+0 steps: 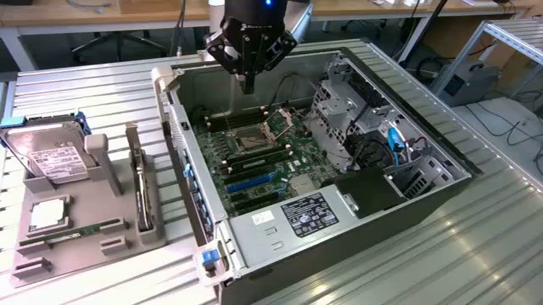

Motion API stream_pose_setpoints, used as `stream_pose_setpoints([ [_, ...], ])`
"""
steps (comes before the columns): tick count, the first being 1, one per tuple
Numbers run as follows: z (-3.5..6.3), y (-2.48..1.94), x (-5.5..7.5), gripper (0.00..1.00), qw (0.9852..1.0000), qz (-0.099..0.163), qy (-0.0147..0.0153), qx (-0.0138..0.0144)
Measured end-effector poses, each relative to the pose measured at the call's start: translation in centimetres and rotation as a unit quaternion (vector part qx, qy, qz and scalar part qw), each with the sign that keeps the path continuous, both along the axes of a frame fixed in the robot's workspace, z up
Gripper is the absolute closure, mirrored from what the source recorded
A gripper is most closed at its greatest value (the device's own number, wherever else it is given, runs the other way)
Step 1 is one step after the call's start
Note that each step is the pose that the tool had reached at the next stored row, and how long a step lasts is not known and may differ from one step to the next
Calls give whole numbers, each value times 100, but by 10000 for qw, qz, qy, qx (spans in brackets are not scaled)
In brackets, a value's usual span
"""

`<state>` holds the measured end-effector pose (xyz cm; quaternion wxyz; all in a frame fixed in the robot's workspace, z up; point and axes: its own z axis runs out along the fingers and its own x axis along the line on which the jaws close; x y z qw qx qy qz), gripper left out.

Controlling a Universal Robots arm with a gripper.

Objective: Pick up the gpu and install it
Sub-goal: 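Reach for the gpu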

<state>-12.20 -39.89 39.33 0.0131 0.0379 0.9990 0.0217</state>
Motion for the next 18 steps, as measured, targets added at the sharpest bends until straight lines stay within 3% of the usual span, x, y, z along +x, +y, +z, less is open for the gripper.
stream_pose_setpoints([
  [18,0,0,-62,89,10000,0,0,0],
])
